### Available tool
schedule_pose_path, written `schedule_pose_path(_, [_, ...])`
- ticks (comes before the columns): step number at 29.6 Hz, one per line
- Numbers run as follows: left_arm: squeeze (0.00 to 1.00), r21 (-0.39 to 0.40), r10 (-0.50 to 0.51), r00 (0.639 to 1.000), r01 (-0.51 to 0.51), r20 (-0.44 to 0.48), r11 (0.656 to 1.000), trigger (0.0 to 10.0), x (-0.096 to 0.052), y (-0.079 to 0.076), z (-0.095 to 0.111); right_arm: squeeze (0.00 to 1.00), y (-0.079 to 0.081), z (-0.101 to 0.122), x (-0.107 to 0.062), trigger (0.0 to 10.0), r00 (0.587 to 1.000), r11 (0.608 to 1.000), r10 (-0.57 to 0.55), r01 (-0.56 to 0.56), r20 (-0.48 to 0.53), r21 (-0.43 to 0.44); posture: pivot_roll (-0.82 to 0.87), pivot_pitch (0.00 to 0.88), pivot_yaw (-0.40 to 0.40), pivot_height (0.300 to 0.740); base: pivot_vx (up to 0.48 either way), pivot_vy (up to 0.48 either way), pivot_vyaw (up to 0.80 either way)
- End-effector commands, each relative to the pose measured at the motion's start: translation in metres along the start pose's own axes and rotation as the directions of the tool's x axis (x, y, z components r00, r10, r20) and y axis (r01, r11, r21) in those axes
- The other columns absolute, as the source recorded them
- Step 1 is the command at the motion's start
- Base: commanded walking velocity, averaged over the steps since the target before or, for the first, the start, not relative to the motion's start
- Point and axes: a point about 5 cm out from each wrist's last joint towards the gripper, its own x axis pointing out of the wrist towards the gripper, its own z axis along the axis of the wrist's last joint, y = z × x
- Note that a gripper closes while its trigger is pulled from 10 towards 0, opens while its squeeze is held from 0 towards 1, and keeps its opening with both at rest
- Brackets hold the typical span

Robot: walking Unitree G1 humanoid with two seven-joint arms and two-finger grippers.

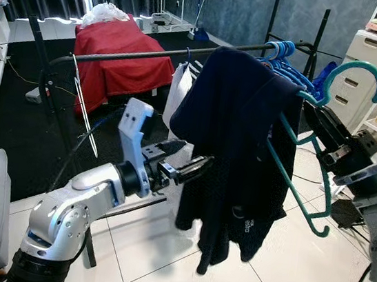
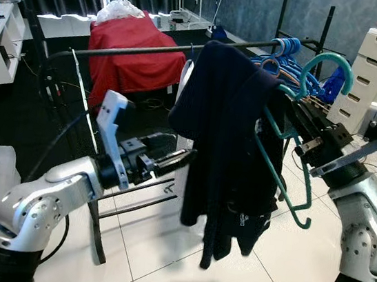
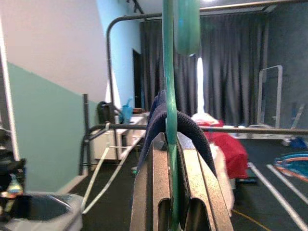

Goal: Hang hanger

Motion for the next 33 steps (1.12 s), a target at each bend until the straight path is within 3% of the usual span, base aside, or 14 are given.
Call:
schedule_pose_path(1, [0.0,-0.01,0.001,1.0,-0.001,-0.016,1.0,10.0,0.0,-0.002,-0.002,0.0,0.004,0.008,0.006,0.0,0.999,0.999,0.032,-0.031,0.042,-0.034,-0.03,0.0,0.048,0.74,0.0,0.0,0.0])
schedule_pose_path(5, [0.0,-0.06,0.008,0.998,-0.012,-0.056,0.998,10.0,0.014,-0.019,-0.018,0.0,0.009,0.003,0.011,0.0,0.998,0.999,0.049,-0.048,0.039,-0.02,-0.03,0.0,0.046,0.74,0.0,0.0,0.0])
schedule_pose_path(11, [0.0,-0.06,0.075,0.995,-0.079,-0.072,0.995,10.0,0.027,-0.023,-0.024,0.0,0.014,-0.001,0.016,0.0,0.997,0.998,0.065,-0.065,0.032,-0.013,-0.03,0.0,0.048,0.74,0.0,0.0,0.0])
schedule_pose_path(25, [0.0,-0.034,0.287,0.958,-0.287,-0.024,0.957,10.0,0.039,-0.005,-0.015,0.0,0.023,-0.006,0.019,0.0,0.997,0.998,0.071,-0.071,0.029,-0.001,-0.04,0.0,0.055,0.74,0.0,0.0,0.0])
schedule_pose_path(33, [0.0,-0.038,0.313,0.95,-0.313,-0.02,0.949,10.0,0.043,-0.005,-0.014,0.0,0.027,-0.009,0.02,0.0,0.997,0.997,0.074,-0.074,0.022,0.003,-0.04,0.0,0.058,0.74,0.0,0.0,0.0])
